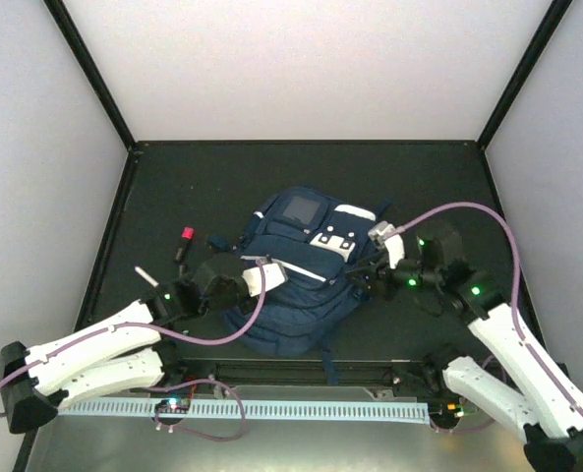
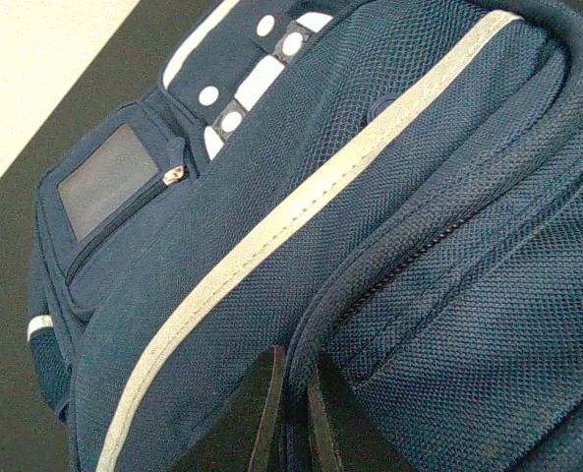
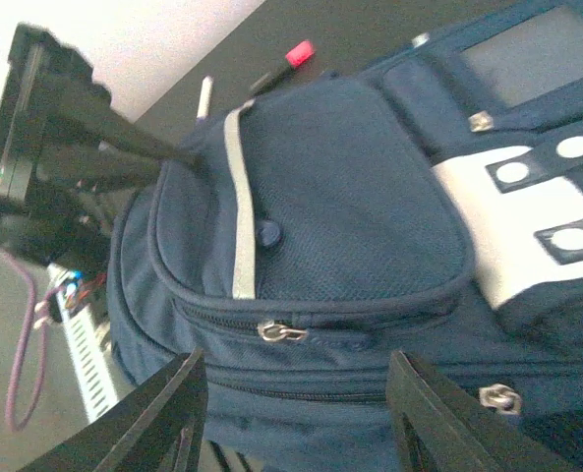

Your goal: Pack the student bag

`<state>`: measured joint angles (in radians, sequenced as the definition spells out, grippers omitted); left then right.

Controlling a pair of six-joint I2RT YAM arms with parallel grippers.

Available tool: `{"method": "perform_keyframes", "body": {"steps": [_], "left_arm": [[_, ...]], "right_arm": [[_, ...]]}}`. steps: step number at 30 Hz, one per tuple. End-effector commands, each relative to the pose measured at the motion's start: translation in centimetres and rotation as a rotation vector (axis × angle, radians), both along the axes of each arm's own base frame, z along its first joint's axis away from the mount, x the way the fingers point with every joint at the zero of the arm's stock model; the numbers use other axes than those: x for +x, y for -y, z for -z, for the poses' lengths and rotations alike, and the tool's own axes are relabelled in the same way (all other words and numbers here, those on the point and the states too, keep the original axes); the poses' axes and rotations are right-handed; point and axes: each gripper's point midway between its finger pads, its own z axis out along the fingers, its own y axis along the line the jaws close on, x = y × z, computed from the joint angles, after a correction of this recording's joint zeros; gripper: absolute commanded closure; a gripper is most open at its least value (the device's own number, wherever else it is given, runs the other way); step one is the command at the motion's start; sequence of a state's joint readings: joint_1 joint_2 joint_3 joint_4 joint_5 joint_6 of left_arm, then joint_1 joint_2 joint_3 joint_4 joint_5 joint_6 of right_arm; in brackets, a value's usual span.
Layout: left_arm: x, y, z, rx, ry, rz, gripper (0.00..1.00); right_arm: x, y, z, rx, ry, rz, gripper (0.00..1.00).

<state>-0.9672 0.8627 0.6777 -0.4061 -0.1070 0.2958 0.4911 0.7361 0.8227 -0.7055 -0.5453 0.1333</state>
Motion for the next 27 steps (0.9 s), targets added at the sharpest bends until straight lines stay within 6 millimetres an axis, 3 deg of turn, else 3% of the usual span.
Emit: {"method": "perform_keyframes", "body": {"steps": [1,12,20,27], "left_arm": [[2.5,-2.0,-3.5,-0.097,0.1,-0.154,0.98],[3.0,-2.6,-3.8,-0.104,0.108,-0.16,0.98],[2.5,-2.1,-4.0,-0.124,0.106,-0.111,0.98],[2.4,-1.9,-4.1,-0.132,0.1,-0.098,0.98]], "right_arm": [[-1.3,-2.7,0.7,0.068,-0.039,-0.22,0.46],[0.0,-4.3,2.7,0.132,0.021,-0.284,0.51],[1.6,-5.0,3.4,0.124,0.012,-0.271,0.42],[1.1,-5.7,4.8,0.12,-0.094,-0.315,0.45]]}}
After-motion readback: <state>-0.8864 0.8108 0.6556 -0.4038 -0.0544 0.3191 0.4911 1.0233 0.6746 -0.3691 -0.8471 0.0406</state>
